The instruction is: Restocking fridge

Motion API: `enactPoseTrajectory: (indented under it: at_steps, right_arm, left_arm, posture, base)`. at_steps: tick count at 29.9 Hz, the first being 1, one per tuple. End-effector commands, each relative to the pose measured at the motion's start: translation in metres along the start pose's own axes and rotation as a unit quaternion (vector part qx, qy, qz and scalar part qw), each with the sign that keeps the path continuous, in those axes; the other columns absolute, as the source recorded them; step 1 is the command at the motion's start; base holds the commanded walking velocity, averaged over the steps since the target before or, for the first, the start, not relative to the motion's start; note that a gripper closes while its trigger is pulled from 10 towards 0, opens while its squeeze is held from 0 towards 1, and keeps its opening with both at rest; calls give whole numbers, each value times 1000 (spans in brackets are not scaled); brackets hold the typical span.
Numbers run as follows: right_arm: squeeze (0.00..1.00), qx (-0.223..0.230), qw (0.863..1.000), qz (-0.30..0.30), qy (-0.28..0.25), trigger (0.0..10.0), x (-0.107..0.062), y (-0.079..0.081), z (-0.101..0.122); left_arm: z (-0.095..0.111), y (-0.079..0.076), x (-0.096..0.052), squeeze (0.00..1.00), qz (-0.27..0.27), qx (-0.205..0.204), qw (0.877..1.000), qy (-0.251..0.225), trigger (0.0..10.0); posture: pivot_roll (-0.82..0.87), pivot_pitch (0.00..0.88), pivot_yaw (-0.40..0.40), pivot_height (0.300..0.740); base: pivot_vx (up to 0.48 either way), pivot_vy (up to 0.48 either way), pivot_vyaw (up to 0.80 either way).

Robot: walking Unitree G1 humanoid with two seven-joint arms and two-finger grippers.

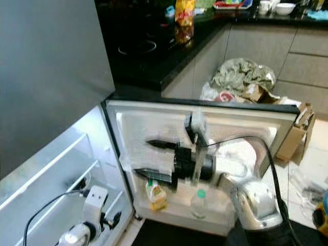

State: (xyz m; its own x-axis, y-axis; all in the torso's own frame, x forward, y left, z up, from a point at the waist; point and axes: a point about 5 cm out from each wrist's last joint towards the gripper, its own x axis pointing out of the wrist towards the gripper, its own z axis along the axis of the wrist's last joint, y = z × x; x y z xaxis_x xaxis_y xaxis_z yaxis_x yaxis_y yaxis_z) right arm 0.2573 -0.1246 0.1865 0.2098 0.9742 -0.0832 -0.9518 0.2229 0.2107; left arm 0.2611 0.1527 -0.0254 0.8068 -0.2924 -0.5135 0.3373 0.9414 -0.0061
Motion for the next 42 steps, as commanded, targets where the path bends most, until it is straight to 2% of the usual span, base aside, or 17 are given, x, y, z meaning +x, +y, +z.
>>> enactPoseTrajectory:
  at_steps: [1, 3, 4, 8, 11, 12, 17, 18, 19, 23, 30, 35, 38, 39, 40, 41, 42]
  right_arm:
    - [0, 2, 999, 13, 33, 10000, 2, 9, -10]
    - [0, 14, 999, 6, 50, 10000, 1, 11, -18]
    - [0, 29, 995, -27, 89, 10000, -2, 10, -40]
    - [0, 29, 990, -72, 116, 10000, -3, 7, -60]
    - [0, 30, 967, -205, 147, 10000, -9, -13, -99]
    - [0, 30, 967, -205, 147, 10000, -9, -13, -99]
    - [0, 94, 895, -381, 211, 10000, -38, -22, -176]
    - [0, 94, 895, -381, 211, 10000, -38, -22, -176]
    - [0, 92, 885, -398, 225, 10000, -42, -21, -185]
    - [0, 107, 828, -478, 274, 10000, -68, -19, -219]
    - [0, 91, 802, -490, 328, 10000, -77, -13, -246]
    - [0, 147, 768, -528, 332, 10000, -86, 0, -268]
    - [0, 163, 760, -537, 327, 10000, -88, 3, -273]
    - [0, 193, 745, -556, 315, 10000, -92, 9, -279]
    - [0, 193, 745, -556, 315, 10000, -92, 9, -279]
    - [0, 212, 730, -571, 309, 10000, -95, 15, -285]
    - [0, 212, 730, -571, 309, 10000, -95, 15, -285]
  left_arm:
    - [-3, 4, -2, 0, 2, 4, 1000, 7, 10000]
    - [-3, 4, -2, 0, 1, 5, 1000, 8, 10000]
    - [-4, 4, -2, 0, 0, 6, 1000, 10, 10000]
    - [-4, 4, -2, 0, 0, 7, 1000, 12, 10000]
    - [-9, 2, -3, 0, -2, 8, 1000, 26, 10000]
    - [-9, 2, -3, 0, -2, 8, 1000, 26, 10000]
    - [-19, 2, -5, 0, 11, 1, 999, 46, 10000]
    - [-19, 2, -5, 0, 11, 1, 999, 46, 10000]
    - [-19, 2, -6, 0, 11, 0, 999, 48, 10000]
    - [-24, 0, -6, 0, 20, -6, 998, 60, 10000]
    - [-27, -5, -7, 0, 24, -10, 998, 55, 10000]
    - [-34, -8, -10, 0, 27, -4, 998, 64, 10000]
    - [-35, -8, -10, 0, 30, -6, 997, 65, 10000]
    - [-36, -8, -10, 0, 33, -9, 997, 67, 10000]
    - [-36, -8, -10, 0, 33, -9, 997, 67, 10000]
    - [-37, -8, -11, 0, 35, -16, 997, 71, 10000]
    - [-37, -8, -11, 0, 35, -16, 997, 71, 10000]
  posture:
    - [-110, 60, 102, 726]
    - [-114, 57, 104, 726]
    - [-119, 49, 105, 726]
    - [-122, 43, 106, 726]
    - [-132, 30, 113, 726]
    - [-132, 30, 113, 726]
    - [-135, 19, 107, 726]
    - [-135, 19, 107, 726]
    - [-135, 19, 107, 726]
    - [-137, 14, 78, 726]
    - [-122, 13, 32, 726]
    - [-100, 23, 11, 726]
    - [-100, 23, 11, 726]
    - [-98, 29, 18, 726]
    - [-98, 29, 18, 726]
    - [-101, 33, 30, 726]
    - [-101, 33, 30, 726]
  base:
    - [0, 0, 0]
    - [0, 0, 0]
    - [0, 0, 0]
    - [0, 0, 0]
    - [0, 0, 0]
    - [0, 0, 0]
    - [0, 0, 0]
    - [0, 0, 0]
    - [0, 0, 0]
    - [0, 0, 0]
    - [0, 0, 0]
    - [0, 0, 0]
    - [0, 0, 0]
    - [0, 0, 0]
    - [0, 0, 0]
    - [0, -420, 0]
    - [0, -420, 0]
